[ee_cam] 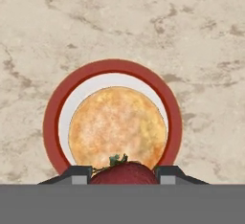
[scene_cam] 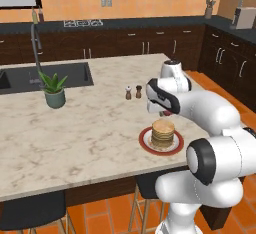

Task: Take the strawberry from the fridge and place it on top of the pancake, located on the dining counter.

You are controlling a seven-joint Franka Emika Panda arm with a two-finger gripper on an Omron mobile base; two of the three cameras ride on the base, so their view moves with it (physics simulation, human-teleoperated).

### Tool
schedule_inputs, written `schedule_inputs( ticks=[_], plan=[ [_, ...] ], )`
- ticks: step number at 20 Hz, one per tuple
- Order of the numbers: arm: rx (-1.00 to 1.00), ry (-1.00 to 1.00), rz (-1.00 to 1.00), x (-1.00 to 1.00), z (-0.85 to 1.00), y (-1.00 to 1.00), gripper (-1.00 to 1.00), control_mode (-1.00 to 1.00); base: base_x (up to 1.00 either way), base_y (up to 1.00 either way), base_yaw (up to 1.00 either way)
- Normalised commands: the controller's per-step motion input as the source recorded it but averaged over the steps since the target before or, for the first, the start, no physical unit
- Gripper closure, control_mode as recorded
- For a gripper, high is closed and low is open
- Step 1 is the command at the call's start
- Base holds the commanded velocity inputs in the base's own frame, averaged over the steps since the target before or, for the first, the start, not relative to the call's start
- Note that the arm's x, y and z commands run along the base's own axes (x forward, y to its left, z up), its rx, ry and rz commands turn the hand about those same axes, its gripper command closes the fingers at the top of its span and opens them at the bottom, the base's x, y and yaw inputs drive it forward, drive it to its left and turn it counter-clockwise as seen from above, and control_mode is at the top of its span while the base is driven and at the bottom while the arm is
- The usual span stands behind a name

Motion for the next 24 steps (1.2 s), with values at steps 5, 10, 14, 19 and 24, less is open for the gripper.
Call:
schedule_inputs(
  ticks=[5, 10, 14, 19, 24],
  plan=[
    [0.00, -0.01, 0.00, 0.00, -0.32, 0.00, 1.00, -1.00, 0.00, 0.00, 0.00],
    [0.00, 0.00, 0.00, 0.00, -0.25, 0.00, 1.00, -1.00, 0.00, 0.00, 0.00],
    [0.00, 0.00, 0.00, 0.01, -0.15, 0.00, 1.00, -1.00, 0.00, 0.00, 0.00],
    [0.00, 0.00, 0.00, 0.00, -0.13, 0.00, 1.00, -1.00, 0.00, 0.00, 0.00],
    [0.00, 0.00, 0.00, 0.00, -0.14, 0.00, 1.00, -1.00, 0.00, 0.00, 0.00]
  ],
)
